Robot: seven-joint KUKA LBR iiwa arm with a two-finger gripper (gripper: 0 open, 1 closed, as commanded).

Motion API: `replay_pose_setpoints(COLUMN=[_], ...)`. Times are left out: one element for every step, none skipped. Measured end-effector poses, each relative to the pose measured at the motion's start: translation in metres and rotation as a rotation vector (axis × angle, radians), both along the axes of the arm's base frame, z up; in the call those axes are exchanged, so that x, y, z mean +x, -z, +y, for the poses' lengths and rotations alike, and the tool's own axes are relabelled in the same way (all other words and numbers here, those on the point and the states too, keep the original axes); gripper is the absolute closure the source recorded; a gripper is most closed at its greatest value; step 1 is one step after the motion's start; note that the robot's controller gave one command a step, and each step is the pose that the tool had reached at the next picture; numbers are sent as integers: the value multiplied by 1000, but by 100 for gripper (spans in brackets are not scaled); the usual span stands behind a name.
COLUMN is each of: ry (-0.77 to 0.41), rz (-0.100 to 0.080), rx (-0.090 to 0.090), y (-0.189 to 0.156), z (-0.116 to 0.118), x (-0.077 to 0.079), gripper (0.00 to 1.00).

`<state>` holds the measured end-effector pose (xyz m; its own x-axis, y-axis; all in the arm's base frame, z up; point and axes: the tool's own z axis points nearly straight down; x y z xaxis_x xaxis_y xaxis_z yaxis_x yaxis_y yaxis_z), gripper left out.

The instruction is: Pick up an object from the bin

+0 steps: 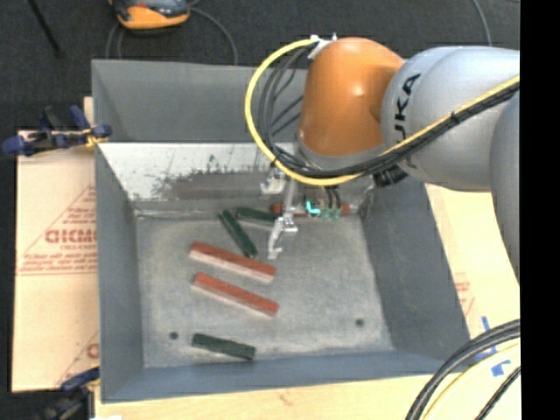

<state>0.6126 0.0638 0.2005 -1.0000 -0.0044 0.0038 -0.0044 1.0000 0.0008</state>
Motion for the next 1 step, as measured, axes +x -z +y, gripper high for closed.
replay_pose_setpoints(ry=[1], rz=[-8], rx=[1], y=[-5], z=[0], x=[1], gripper=[0])
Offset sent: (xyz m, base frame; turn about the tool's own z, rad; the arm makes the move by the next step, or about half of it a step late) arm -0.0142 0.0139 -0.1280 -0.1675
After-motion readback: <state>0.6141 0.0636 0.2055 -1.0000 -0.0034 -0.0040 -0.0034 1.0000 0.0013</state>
